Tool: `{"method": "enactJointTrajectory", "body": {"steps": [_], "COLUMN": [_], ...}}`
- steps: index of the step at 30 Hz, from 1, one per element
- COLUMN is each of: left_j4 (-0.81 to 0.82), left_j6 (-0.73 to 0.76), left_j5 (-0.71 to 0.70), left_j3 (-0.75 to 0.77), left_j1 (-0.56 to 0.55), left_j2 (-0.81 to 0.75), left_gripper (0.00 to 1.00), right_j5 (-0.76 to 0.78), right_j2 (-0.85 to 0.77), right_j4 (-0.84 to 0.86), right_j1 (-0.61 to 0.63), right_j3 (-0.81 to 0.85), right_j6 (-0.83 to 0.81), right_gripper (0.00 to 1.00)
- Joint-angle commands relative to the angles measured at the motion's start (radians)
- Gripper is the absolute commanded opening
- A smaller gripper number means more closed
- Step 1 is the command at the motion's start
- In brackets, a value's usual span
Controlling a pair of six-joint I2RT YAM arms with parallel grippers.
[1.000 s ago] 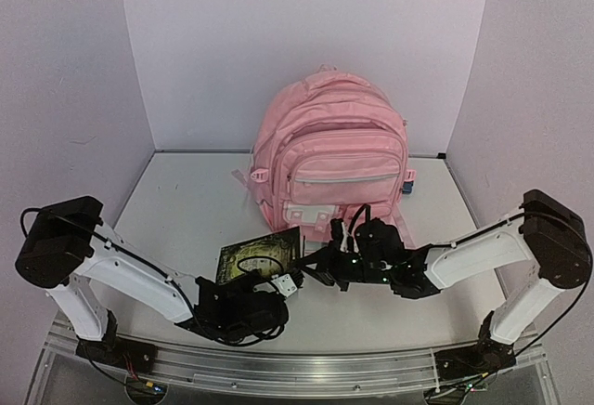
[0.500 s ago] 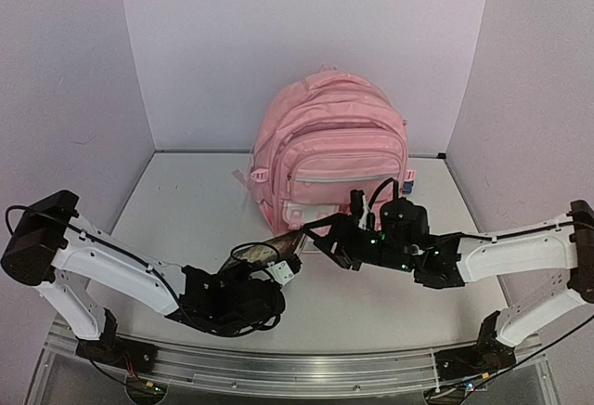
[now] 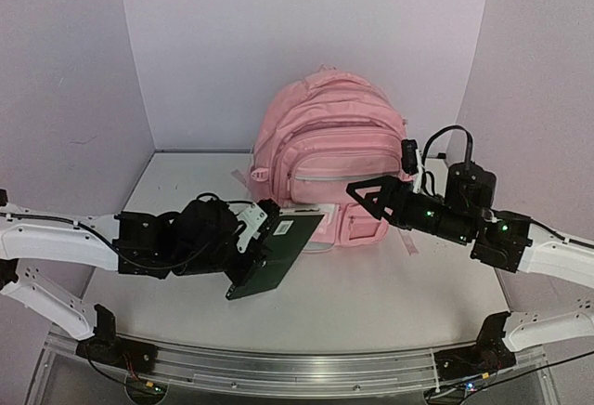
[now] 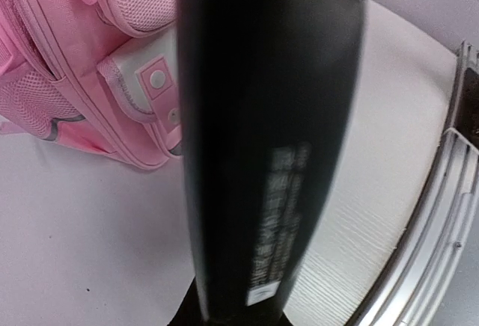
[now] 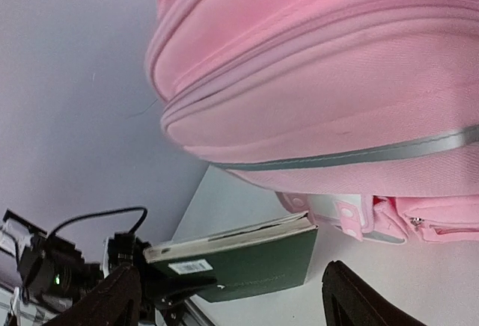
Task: Pack the student bag
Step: Pick up the book from the center of the board.
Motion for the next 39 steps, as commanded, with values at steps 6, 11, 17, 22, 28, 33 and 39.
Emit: {"method": "enactJointTrajectory", "body": {"steps": [6,11,17,22,28,33,39], "left_j4": [0.178,0.258,0.379,0.452,0.452,0.433,0.439], "left_j6": [-0.254,-0.342,-0.369,-0.37,-0.377,-0.377,-0.373], "left_j5": [0.504,0.51,0.528,0.591,0.648,0.698,0.76], "left_j3": [0.078,0.121,0.099,0.087,0.108,0.142,0.172], "left_j1": [0.107,0.117,0.131,0.134,0.136,0.139,0.166], "left_j2": [-0.137,-0.139,-0.188,-0.206,-0.204,-0.174,-0.13], "left_gripper": [0.0,0.0,0.0,0.0,0.0,0.0,0.0], "right_j5": [-0.375,-0.296,-0.208,-0.231,-0.338,-0.457,-0.529], "right_j2": [-0.031,-0.035,-0.016,0.013,0.046,0.027,0.032], "right_j4": [-0.05,-0.055,-0.083,-0.081,-0.043,0.105,0.219], "right_j1": [0.002,0.002,-0.002,-0.015,-0.019,-0.019,-0.019], "right_j3": [0.132,0.116,0.097,0.075,0.096,0.097,0.11], "right_j6": [-0.29,-0.276,-0.223,-0.202,-0.195,-0.148,-0.092], "right_gripper": [0.9,0.94,0.95,0.96,0.91,0.79,0.52]}}
